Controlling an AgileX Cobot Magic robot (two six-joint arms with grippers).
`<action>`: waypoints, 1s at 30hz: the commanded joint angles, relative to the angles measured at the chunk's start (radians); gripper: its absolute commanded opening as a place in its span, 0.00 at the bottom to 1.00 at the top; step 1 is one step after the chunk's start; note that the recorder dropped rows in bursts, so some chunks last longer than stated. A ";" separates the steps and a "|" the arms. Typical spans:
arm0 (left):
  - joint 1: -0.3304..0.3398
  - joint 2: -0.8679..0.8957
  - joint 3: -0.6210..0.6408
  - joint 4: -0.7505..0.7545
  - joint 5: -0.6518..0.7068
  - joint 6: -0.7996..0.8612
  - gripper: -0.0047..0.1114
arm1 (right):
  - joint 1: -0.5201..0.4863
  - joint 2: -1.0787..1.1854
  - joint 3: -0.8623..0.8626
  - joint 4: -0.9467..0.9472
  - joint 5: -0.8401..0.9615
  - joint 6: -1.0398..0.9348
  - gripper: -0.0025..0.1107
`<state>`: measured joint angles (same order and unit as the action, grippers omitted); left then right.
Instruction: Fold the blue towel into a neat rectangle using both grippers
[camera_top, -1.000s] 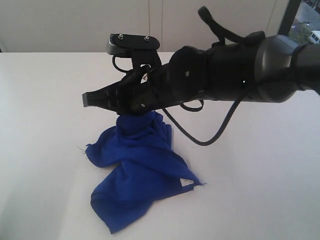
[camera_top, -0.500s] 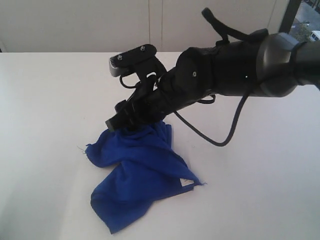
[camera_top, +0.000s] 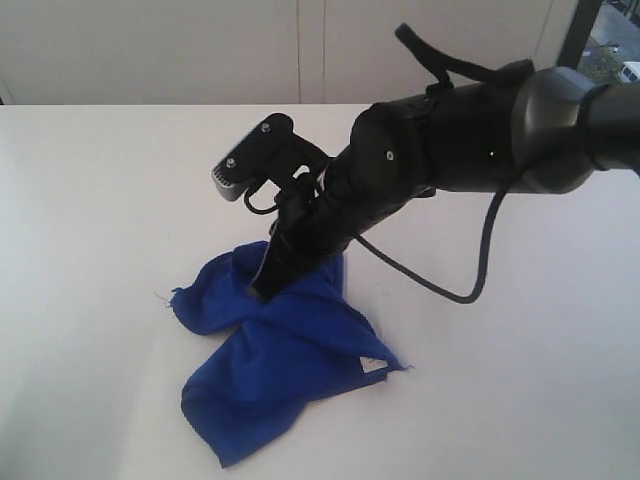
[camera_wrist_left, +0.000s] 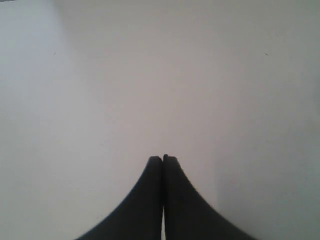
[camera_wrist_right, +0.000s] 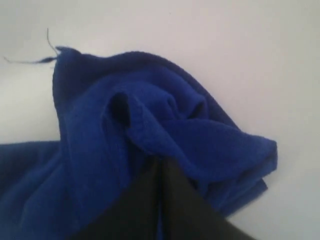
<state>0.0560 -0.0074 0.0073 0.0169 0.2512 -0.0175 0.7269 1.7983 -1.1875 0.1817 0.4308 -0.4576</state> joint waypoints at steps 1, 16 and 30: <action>0.002 0.007 -0.007 -0.007 0.003 -0.001 0.04 | -0.031 -0.052 0.001 -0.100 0.098 -0.024 0.02; 0.002 0.007 -0.007 -0.007 0.003 -0.001 0.04 | -0.088 -0.132 0.036 0.150 0.085 0.161 0.02; 0.002 0.007 -0.007 -0.007 0.003 -0.001 0.04 | -0.088 -0.050 0.038 0.416 0.051 0.701 0.23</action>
<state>0.0560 -0.0074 0.0073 0.0169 0.2512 -0.0175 0.6449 1.7226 -1.1552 0.5378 0.5007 0.1683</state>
